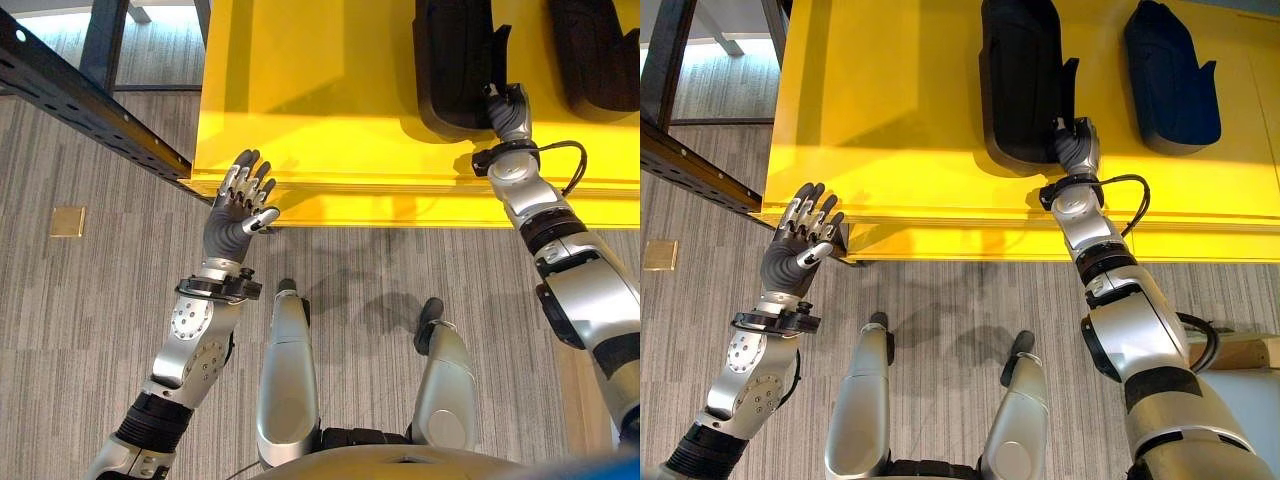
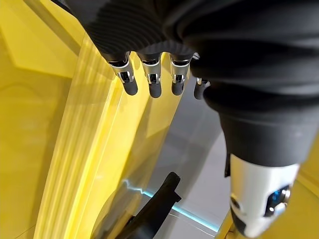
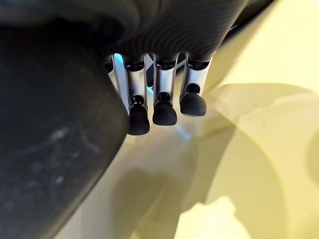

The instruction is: Move parts from the plastic box to the shelf.

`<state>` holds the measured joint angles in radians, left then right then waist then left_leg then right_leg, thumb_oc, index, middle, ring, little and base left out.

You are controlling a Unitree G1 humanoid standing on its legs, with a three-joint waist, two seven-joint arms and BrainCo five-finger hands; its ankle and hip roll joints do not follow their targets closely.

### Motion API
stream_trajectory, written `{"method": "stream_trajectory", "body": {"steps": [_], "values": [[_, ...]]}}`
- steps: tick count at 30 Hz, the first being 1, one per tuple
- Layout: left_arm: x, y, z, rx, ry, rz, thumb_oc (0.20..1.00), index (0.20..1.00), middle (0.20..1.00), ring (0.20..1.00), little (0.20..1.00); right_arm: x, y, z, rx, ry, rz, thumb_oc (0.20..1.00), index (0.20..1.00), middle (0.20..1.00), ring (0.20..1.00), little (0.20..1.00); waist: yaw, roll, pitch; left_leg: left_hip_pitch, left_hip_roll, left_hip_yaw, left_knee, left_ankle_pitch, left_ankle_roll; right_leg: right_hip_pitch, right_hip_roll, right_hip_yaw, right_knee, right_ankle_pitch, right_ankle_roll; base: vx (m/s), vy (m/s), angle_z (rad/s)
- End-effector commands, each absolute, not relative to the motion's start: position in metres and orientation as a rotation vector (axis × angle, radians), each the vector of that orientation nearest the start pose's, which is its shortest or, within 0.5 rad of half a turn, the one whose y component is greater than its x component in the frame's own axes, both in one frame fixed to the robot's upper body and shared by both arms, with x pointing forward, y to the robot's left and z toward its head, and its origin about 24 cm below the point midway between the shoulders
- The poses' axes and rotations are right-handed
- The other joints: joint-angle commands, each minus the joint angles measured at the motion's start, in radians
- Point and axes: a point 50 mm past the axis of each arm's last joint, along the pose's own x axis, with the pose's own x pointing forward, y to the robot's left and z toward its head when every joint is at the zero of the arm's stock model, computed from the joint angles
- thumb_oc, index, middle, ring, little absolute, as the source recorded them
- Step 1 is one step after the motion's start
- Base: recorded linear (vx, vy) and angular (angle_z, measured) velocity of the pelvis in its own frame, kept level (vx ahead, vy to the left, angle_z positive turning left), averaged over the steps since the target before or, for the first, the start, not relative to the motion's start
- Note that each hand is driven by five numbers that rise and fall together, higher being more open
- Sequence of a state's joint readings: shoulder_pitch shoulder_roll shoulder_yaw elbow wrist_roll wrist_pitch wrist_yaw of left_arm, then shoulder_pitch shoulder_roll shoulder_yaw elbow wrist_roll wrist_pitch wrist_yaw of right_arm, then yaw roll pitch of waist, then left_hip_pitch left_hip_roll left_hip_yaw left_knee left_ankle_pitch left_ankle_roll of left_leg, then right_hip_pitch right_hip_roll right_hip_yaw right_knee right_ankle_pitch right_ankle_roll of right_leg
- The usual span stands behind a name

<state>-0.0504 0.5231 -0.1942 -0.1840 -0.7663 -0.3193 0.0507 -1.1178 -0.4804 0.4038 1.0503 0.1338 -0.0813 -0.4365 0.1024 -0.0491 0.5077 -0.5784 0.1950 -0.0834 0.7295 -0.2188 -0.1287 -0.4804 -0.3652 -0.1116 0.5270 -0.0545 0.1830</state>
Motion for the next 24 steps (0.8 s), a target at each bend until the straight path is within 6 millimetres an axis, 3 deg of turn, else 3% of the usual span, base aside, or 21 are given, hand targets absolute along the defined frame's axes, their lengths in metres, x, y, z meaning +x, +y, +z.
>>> {"method": "stream_trajectory", "body": {"steps": [1,12,24], "values": [[0.234,0.185,0.143,-0.333,-0.499,-0.226,1.000,1.000,1.000,1.000,1.000,0.416,-0.197,0.259,-0.487,-0.401,-0.408,0.200,0.200,0.200,0.200,0.200,0.014,0.011,-0.047,-0.012,0.030,-0.027,-0.079,0.066,0.007,-0.008,0.017,0.017,0.141,-0.091,-0.053,0.00,0.000,0.00],[0.234,0.184,0.145,-0.328,-0.507,-0.230,1.000,1.000,1.000,1.000,1.000,0.417,-0.194,0.272,-0.476,-0.423,-0.423,0.200,0.200,0.200,0.200,0.200,0.023,0.014,-0.033,-0.034,0.019,-0.036,-0.068,0.068,0.011,-0.018,0.014,0.016,0.150,-0.092,-0.057,0.00,0.001,0.01],[0.234,0.185,0.148,-0.318,-0.518,-0.224,1.000,1.000,1.000,1.000,1.000,0.421,-0.194,0.270,-0.483,-0.375,-0.439,0.200,0.200,0.200,0.200,0.200,0.032,0.017,-0.023,-0.052,0.008,-0.042,-0.054,0.067,0.013,-0.024,0.008,0.012,0.162,-0.093,-0.055,0.00,0.000,0.00]]}}
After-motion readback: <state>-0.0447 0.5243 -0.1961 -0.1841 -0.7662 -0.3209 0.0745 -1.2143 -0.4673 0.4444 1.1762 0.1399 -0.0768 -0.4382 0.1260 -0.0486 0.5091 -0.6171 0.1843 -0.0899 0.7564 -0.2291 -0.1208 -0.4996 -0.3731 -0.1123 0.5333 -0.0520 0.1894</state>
